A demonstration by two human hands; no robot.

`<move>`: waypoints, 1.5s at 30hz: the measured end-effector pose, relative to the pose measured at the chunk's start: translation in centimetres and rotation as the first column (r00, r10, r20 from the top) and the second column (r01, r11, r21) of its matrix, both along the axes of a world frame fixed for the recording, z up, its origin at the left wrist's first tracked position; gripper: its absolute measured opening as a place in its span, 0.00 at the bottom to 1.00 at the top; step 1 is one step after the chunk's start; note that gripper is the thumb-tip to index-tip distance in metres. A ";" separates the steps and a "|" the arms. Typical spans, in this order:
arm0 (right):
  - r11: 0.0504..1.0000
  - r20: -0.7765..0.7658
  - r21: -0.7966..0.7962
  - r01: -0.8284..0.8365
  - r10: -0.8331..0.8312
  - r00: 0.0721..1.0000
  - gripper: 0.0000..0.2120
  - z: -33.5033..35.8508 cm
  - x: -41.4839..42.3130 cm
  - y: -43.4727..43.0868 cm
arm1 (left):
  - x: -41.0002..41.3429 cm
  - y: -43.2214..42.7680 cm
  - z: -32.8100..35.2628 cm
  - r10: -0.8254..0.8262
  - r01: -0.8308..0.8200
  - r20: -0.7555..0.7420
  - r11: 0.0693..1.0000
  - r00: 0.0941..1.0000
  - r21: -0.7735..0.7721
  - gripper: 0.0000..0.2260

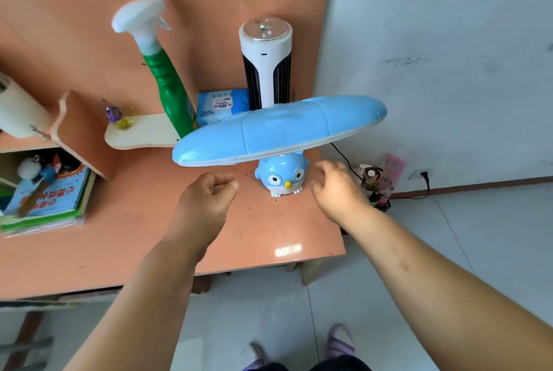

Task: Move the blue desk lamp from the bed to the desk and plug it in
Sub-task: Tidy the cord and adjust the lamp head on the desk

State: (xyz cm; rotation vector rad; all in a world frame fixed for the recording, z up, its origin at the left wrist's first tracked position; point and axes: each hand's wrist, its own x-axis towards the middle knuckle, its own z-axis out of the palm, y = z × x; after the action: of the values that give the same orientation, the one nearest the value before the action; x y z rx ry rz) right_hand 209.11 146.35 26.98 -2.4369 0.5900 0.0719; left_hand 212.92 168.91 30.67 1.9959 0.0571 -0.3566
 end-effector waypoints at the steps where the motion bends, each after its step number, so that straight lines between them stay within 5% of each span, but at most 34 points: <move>1: 1.000 0.016 0.005 0.008 -0.008 1.000 0.20 0.6 -0.2 -0.2 | 0.0 -0.1 0.5 -0.004 0.004 0.007 1.000 1.000 -0.001 0.08; 14: 0.983 0.242 0.021 0.183 -0.182 0.953 0.19 5.4 -2.1 -1.9 | -0.7 0.4 4.3 -0.055 0.056 0.059 0.998 0.997 -0.016 0.03; 17: 0.958 0.376 0.056 0.280 -0.280 0.883 0.26 6.8 -2.2 -1.9 | -0.9 0.4 5.7 0.023 -0.022 0.038 0.999 0.999 -0.043 0.03; 22: 0.964 0.500 0.176 0.198 -0.261 0.826 0.33 8.9 -2.3 -2.0 | -0.8 0.6 7.5 0.091 -0.084 0.071 0.992 0.993 -0.096 0.07; 29: 0.966 0.535 0.117 0.231 -0.257 0.805 0.21 9.2 -2.6 -1.8 | -0.4 0.7 8.0 0.083 -0.078 0.052 0.993 0.995 -0.094 0.08; 35: 0.967 0.541 0.106 0.232 -0.252 0.803 0.20 9.2 -3.1 -1.6 | -0.1 0.6 8.4 0.081 -0.074 0.088 0.994 0.993 -0.078 0.03; 45: 0.971 0.536 0.098 0.216 -0.235 0.811 0.22 9.5 -3.3 -1.9 | 0.7 1.1 7.3 0.104 -0.107 0.149 0.994 0.983 0.007 0.10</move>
State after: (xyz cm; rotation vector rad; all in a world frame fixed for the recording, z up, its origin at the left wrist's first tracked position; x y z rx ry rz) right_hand 205.86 144.50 36.51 -2.1842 0.5965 -0.6882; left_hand 213.59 170.02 38.02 2.0193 0.0716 -0.1395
